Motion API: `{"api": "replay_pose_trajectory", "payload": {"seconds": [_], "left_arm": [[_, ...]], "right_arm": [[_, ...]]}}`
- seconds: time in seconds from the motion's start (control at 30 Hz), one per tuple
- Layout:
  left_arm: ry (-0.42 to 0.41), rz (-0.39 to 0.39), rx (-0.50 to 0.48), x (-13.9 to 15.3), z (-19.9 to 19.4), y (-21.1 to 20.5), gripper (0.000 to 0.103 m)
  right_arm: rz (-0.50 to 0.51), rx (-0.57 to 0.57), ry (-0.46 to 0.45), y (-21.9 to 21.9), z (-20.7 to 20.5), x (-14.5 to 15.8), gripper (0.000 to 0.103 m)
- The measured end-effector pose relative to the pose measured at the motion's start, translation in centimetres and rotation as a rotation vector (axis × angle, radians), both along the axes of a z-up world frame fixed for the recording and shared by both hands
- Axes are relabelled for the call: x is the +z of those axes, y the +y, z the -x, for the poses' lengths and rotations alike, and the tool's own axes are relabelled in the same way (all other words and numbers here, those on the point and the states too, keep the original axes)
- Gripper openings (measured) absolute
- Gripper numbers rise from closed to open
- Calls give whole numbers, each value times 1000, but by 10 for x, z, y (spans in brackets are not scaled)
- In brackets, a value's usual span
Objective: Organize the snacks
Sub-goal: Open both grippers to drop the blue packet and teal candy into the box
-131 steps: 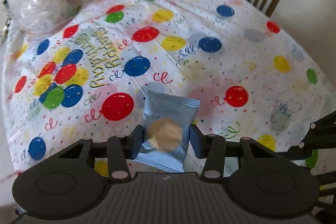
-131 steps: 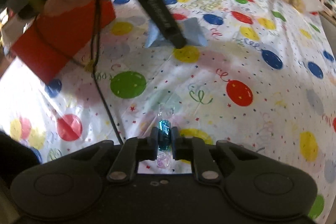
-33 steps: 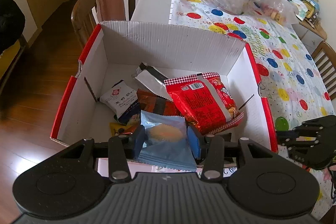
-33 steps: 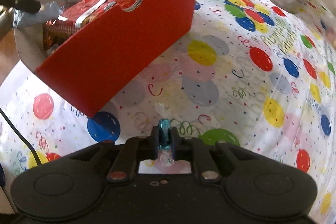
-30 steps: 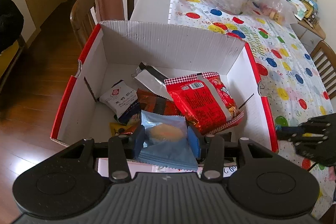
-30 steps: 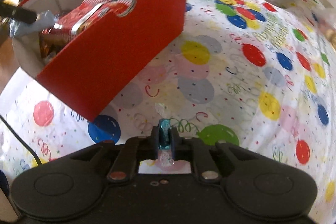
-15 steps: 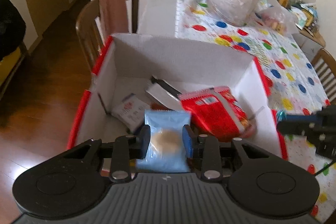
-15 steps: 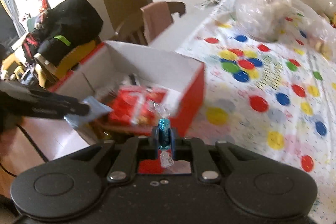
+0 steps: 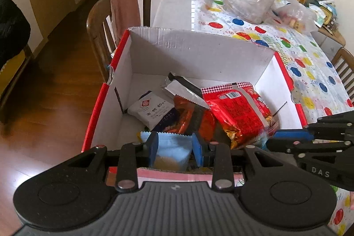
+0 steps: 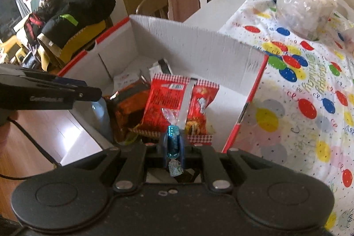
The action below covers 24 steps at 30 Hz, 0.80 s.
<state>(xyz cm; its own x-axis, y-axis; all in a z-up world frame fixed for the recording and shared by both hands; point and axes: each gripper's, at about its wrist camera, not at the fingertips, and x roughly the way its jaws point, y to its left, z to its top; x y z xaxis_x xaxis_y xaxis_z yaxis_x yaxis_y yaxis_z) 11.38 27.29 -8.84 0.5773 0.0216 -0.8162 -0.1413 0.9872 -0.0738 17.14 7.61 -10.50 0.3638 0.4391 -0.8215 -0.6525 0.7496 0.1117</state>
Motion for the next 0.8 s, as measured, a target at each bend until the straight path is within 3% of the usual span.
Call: {"api": "replay_pose_trajectory", "payload": {"seconds": [0.27, 0.53, 0.73, 0.8], "left_arm": [[-29, -11, -6, 11, 11, -4, 34], [-91, -26, -18, 32, 26, -13, 59], [-118, -30, -26, 46, 37, -20, 67], [-123, -37, -28, 49, 40, -23, 67]], "right_arm": [[3, -11, 9, 3, 8, -2, 21], [-47, -52, -8, -7, 16, 15, 30], [-97, -56, -49, -12, 27, 37, 38], [-121, -60, -58, -15, 32, 45, 47]]}}
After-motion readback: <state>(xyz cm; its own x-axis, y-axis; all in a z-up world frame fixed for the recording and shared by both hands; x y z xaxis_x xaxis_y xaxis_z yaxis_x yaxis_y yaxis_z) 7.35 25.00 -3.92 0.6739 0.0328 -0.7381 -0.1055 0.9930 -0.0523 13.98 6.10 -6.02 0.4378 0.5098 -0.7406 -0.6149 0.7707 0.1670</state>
